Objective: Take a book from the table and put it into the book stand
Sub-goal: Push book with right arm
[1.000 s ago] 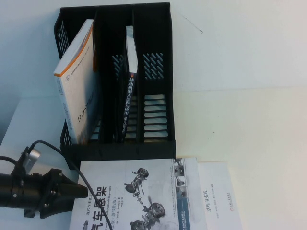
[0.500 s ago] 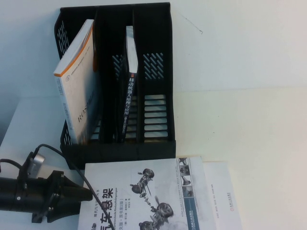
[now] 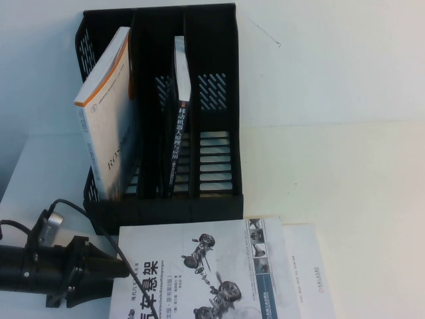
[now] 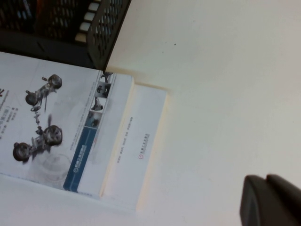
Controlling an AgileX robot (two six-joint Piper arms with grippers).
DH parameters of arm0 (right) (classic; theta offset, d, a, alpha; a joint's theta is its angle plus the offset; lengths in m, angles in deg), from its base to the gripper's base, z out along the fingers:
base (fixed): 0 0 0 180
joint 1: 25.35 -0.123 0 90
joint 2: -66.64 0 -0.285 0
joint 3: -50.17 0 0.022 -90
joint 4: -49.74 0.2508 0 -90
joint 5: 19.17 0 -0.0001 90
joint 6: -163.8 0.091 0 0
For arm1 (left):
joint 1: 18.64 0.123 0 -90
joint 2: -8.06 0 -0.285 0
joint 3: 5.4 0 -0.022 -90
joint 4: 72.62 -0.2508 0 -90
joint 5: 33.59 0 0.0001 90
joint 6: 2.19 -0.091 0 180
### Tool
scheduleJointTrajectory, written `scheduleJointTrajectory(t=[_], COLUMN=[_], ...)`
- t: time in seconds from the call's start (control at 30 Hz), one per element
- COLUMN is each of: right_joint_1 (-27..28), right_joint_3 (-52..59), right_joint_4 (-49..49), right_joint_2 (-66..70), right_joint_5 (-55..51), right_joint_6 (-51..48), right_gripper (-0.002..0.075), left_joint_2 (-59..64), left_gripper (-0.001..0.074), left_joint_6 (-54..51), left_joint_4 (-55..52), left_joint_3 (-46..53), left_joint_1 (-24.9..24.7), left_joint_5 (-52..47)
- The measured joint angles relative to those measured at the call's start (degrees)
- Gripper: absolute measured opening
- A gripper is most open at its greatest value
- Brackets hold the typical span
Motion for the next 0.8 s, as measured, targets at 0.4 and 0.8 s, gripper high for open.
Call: scheduleJointTrajectory(t=[0.4, 0.8], right_joint_1=[0.0, 0.0], right_joint_3=[0.0, 0.0], right_joint_4=[0.0, 2.1], right_joint_2=[0.0, 0.0], right_joint_5=[0.7, 1.7], right_joint_6=[0.0, 0.0], right_gripper=[0.0003, 0.0003], left_joint_2=[0.4, 0.4], left_gripper=[0.0316, 0.0260], left_joint_6=[1.6, 1.7], left_joint_4=[-0.2, 0.0], left_joint_3=[0.0, 0.0], left_joint_1=[0.0, 0.0], left_joint_5=[-1.9, -1.2])
